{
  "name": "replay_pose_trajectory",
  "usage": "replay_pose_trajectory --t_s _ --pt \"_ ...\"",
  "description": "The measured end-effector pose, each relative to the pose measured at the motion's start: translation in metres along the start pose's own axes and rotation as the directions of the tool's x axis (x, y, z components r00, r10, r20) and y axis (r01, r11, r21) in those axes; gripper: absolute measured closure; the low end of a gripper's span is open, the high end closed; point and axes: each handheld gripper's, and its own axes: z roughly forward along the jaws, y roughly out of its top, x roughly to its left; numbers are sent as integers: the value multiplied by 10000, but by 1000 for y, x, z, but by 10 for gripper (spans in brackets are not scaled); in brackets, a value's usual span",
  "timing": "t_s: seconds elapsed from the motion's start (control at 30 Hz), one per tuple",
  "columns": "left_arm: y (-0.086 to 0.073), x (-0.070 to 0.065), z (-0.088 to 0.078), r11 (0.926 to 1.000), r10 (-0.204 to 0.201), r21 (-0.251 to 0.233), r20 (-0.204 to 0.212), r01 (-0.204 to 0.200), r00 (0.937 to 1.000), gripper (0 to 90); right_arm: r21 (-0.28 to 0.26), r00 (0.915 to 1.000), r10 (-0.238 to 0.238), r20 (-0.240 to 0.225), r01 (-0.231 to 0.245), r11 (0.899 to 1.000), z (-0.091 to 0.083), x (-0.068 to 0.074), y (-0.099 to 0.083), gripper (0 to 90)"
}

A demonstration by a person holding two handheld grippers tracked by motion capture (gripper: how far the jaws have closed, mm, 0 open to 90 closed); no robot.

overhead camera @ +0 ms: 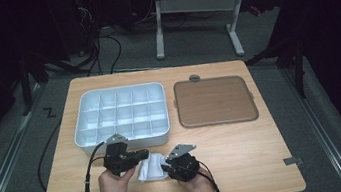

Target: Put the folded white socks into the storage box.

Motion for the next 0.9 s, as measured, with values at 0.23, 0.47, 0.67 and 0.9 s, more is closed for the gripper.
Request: replay_pose_trajectory --t_s 0.23,0.47,0.67,0.9 --pt "2 -6 1 9996 290 13 50 -290 9996 860 122 9994 -353 -61 354 9993 1 0 2 736" --pt "3 -10 3 9951 982 152 15 -982 9952 859 210 9981 -537 -296 544 9983 2 0 4 737" --pt "-1 -13 10 9926 1168 309 167 -1172 9930 859 265 9962 -717 -489 730 9970 3 1 6 737" --pt "-12 -8 21 9865 1524 602 3 -1522 9883 858 321 9956 -663 -655 685 9971 4 2 8 735"
